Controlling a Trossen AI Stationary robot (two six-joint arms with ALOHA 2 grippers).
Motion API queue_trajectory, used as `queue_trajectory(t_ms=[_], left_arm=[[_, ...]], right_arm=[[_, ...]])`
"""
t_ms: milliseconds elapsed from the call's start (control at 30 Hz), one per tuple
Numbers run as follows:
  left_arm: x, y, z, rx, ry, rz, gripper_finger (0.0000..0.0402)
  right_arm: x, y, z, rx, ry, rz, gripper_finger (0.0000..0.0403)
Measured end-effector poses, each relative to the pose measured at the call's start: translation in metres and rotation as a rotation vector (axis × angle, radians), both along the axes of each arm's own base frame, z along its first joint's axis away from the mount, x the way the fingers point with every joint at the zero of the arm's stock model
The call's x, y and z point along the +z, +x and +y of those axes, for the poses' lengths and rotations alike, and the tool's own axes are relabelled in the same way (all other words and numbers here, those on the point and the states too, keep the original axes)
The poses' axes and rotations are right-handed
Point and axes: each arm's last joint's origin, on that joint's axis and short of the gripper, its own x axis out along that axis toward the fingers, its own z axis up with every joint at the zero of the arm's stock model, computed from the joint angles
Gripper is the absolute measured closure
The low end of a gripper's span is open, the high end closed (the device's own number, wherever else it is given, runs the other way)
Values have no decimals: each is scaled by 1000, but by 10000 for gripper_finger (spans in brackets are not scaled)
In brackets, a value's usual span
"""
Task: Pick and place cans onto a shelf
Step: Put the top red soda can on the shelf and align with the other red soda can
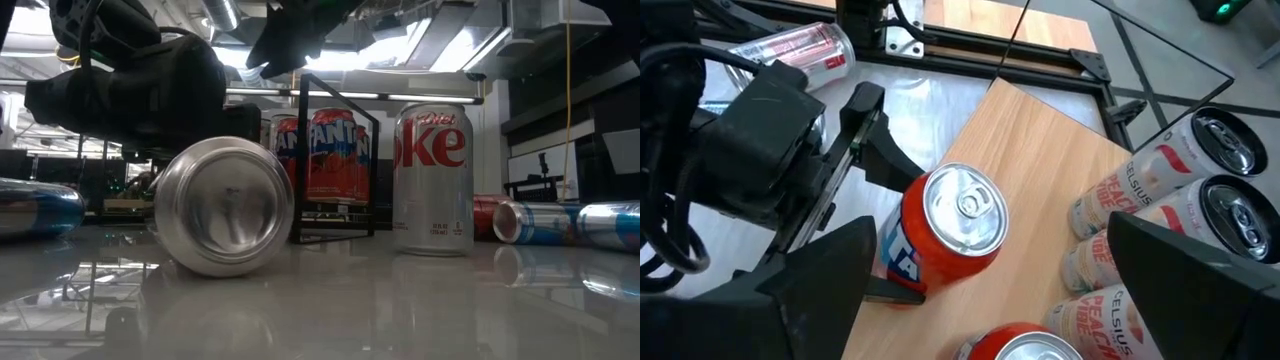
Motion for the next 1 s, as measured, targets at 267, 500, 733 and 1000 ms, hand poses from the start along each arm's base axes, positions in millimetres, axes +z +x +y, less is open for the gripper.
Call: queue_trajectory(t_ms=[267,500,733,1000], left_arm=[[0,0,0,-1,-11,4,83],[0,0,0,-1,-14,5,83],[0,0,-2,-9,-16,7,83],[-1,-1,-3,-12,-23,10,83]], right_arm=[[0,0,0,1,0,-1,13],[0,0,0,1,0,0,13],[0,0,0,1,0,0,13],[0,0,0,1,0,-1,13]])
